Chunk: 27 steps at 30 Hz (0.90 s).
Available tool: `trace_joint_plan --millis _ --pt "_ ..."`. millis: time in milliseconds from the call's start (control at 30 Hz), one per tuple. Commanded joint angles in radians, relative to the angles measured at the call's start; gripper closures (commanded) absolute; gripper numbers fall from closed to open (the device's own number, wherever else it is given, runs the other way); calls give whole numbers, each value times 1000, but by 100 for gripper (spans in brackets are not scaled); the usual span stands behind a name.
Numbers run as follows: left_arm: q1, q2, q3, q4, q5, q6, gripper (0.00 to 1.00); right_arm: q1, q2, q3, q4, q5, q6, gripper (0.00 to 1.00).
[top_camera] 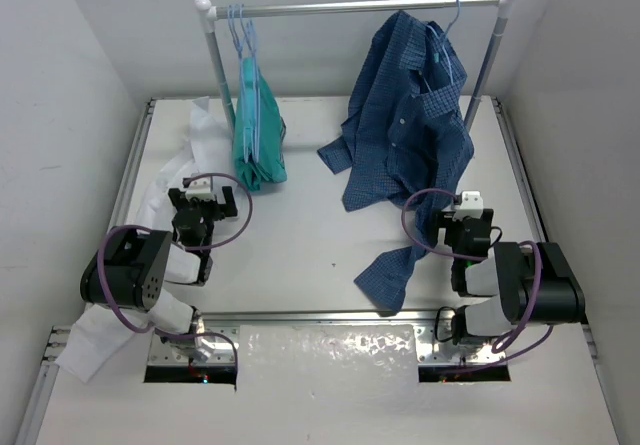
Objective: Place the shirt on the hanger
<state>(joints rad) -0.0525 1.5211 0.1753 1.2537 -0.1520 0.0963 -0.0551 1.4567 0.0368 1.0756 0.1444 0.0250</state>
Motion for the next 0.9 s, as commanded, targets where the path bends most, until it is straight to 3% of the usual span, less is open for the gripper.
trace_joint_plan --millis 0,100,200,267,300,333,367,467,567,667,767,867 --pt "11 4 15 72 15 -13 0 6 2 23 50 -19 -8 1" --pt "11 5 15 73 15 -15 0 6 -2 14 67 -38 -2 1" --pt "11 -37 18 70 15 -10 0 6 -62 53 -27 -49 -7 1" --pt "11 -175 129 -286 44 18 0 6 -139 80 -159 -78 -14 1" --pt "11 -199 194 -444 134 110 0 6 -162 100 -195 -88 -17 1" --pt "13 -213 304 -697 146 120 0 6 -182 106 -245 -97 -19 1" --pt "13 -251 328 -770 134 120 0 6 -214 109 -255 -107 -17 1" --pt "16 -367 277 -859 156 198 0 6 -242 117 -264 -140 -11 1" --pt "16 -620 193 -948 334 373 0 6 -254 161 -324 -244 0 1" --pt "17 -749 171 -1091 437 576 0 11 -251 242 -422 -360 -17 1" --pt "19 -800 219 -1247 457 618 3 20 -257 307 -493 -384 -52 1" --pt "42 -761 346 -1343 376 481 7 21 -289 336 -517 -375 -59 1"
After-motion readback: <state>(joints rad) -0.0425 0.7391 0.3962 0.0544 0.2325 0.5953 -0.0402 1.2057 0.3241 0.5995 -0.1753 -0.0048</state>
